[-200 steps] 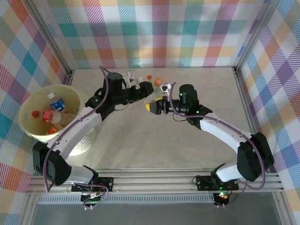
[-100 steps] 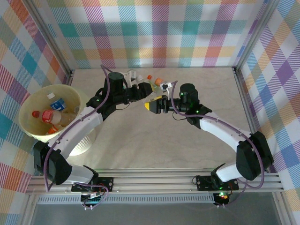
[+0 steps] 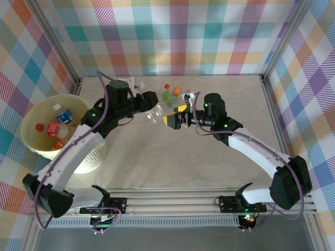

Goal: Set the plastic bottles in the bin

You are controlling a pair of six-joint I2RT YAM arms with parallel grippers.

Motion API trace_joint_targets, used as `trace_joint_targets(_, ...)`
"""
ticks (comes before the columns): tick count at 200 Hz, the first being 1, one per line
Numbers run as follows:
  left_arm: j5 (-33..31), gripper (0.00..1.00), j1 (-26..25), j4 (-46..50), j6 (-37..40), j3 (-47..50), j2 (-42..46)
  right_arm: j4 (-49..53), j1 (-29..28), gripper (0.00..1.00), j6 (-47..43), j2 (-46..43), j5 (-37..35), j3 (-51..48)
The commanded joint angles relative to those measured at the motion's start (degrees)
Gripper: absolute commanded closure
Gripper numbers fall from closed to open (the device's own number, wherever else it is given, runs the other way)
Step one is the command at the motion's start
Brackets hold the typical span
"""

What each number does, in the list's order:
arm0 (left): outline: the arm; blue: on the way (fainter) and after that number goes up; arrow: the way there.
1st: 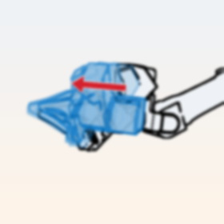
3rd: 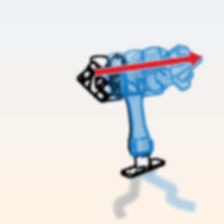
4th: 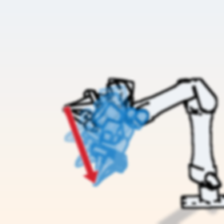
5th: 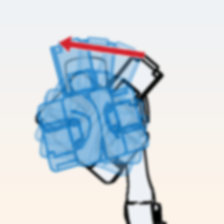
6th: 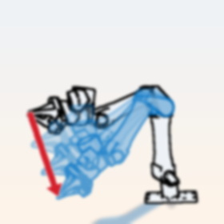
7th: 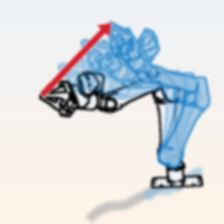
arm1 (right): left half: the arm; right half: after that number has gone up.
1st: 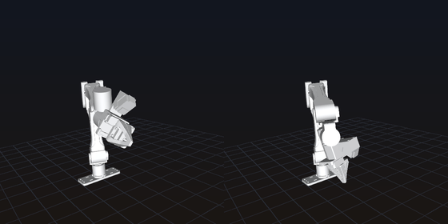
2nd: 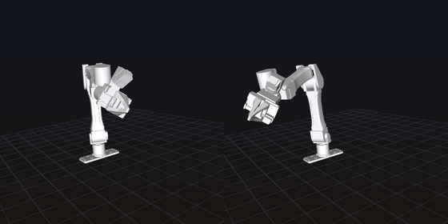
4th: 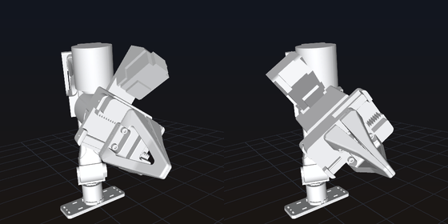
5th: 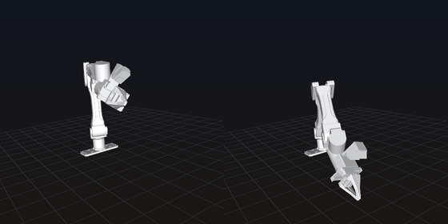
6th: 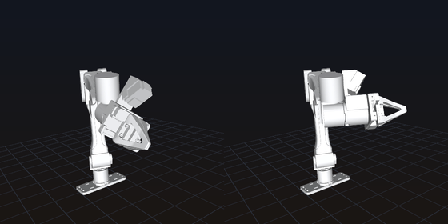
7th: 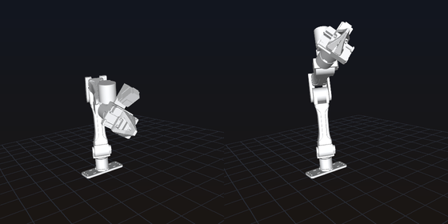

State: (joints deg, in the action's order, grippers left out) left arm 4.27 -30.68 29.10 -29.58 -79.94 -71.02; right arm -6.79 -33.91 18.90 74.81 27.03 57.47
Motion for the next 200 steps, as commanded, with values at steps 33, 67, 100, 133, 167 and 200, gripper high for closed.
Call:
trace_joint_targets(33, -28.92, 0.49, 1.17, 20.04, 6.63, -9.80, 8.66, 3.74, -0.31, 0.00, -8.08, -6.31, -14.87, -3.13)
trace_joint_targets(67, -41.00, 0.49, 5.05, 25.79, 7.06, -15.00, 9.72, 3.95, -0.29, 0.00, -8.78, -6.52, -16.23, -3.60)
trace_joint_targets(100, -37.46, 0.48, 15.17, 28.10, 8.44, -19.23, 8.72, 4.17, -0.28, 0.00, -8.46, -5.66, -16.06, -3.42)
trace_joint_targets(133, -26.91, 0.47, 30.06, 28.72, 10.33, -20.59, 7.97, 5.24, -0.28, 0.00, -8.72, -5.72, -16.54, -3.24)
trace_joint_targets(167, -17.82, 0.47, 40.45, 29.87, 10.97, -21.29, 4.90, 6.16, -0.28, 0.00, -9.28, -5.51, -17.01, -3.33)
trace_joint_targets(200, -10.78, 0.48, 46.88, 28.47, 9.91, -18.67, 1.52, 6.22, -0.30, 0.00, -8.88, -5.28, -17.22, -3.24)
